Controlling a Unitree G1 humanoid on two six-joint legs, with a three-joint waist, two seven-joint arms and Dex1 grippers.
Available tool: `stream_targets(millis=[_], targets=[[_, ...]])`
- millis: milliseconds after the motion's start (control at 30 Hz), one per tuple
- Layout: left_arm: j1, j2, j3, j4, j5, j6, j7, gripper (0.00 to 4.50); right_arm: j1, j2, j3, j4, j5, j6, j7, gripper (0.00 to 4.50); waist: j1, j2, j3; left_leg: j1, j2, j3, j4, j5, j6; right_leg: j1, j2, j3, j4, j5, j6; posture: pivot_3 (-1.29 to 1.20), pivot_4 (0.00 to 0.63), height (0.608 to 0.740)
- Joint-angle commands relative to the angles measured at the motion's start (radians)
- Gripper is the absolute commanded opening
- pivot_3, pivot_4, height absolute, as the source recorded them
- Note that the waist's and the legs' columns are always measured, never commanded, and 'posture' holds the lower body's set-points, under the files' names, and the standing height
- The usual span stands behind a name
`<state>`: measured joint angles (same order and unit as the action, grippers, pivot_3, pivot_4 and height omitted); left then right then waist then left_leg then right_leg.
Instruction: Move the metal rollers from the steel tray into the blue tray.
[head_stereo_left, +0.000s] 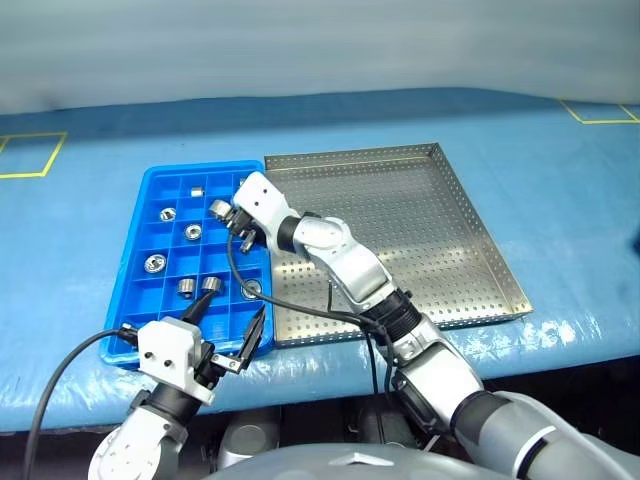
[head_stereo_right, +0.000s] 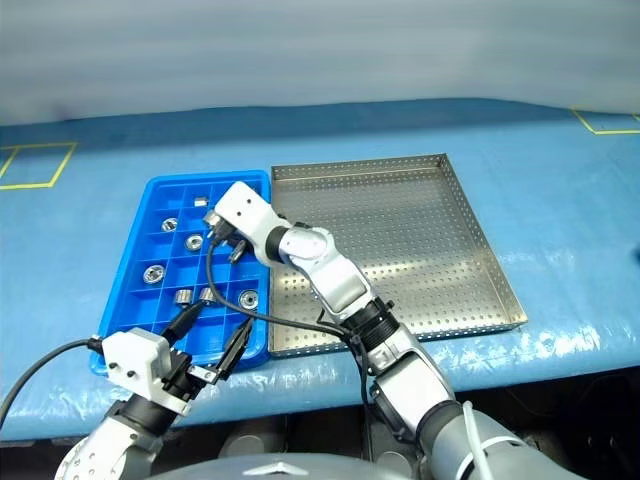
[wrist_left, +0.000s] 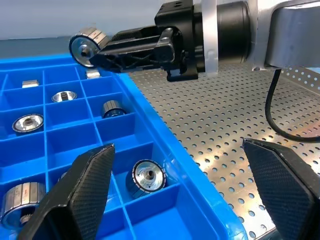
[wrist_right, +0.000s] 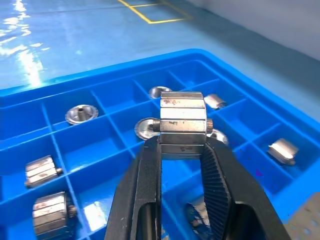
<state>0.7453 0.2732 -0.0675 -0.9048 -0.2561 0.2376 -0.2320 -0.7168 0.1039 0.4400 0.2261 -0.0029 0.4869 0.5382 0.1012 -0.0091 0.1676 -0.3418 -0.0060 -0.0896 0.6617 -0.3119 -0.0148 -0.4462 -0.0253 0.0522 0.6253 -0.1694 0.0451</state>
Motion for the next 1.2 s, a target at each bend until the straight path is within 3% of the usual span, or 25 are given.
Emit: stream_targets(millis=[33, 467, 700, 1200], targets=[[0.030, -0.014, 0.001, -0.048, 0.015, -0.046, 0.011, 4.50, 0.020, 0.035, 0.028, -0.006, 0.020, -0.025, 0.032, 0.74, 0.006, 0.000, 0.000, 0.000, 0.000, 0.000, 0.000, 0.000, 0.000, 0.000, 0.000, 0.000, 0.000, 0.000, 0.000, 0.47, 0.150, 0.740], [0.072, -0.023, -0.009, -0.039, 0.025, -0.093, 0.012, 4.50, 0.048, 0.012, 0.022, 0.095, 0.005, -0.016, 0.033, 0.74, 0.042, 0.001, 0.001, -0.001, 0.000, -0.001, 0.000, 0.000, 0.000, 0.000, 0.000, -0.002, 0.000, -0.001, 0.000, 0.47, 0.150, 0.740], [0.062, -0.017, -0.012, -0.033, 0.020, -0.092, 0.006, 4.50, 0.059, 0.004, 0.011, 0.067, 0.009, 0.004, 0.035, 3.01, 0.049, 0.001, 0.001, -0.001, 0.000, -0.001, 0.000, 0.000, 0.000, 0.000, 0.000, -0.002, 0.000, -0.001, 0.000, 0.46, 0.150, 0.740], [0.032, -0.002, 0.003, -0.031, -0.001, -0.073, -0.014, 4.50, 0.064, -0.041, -0.046, 0.038, 0.007, -0.001, 0.005, 3.01, 0.038, 0.002, 0.002, -0.001, 0.000, -0.002, -0.001, 0.000, 0.000, 0.000, 0.000, -0.002, 0.000, -0.001, 0.000, 0.42, 0.150, 0.740]])
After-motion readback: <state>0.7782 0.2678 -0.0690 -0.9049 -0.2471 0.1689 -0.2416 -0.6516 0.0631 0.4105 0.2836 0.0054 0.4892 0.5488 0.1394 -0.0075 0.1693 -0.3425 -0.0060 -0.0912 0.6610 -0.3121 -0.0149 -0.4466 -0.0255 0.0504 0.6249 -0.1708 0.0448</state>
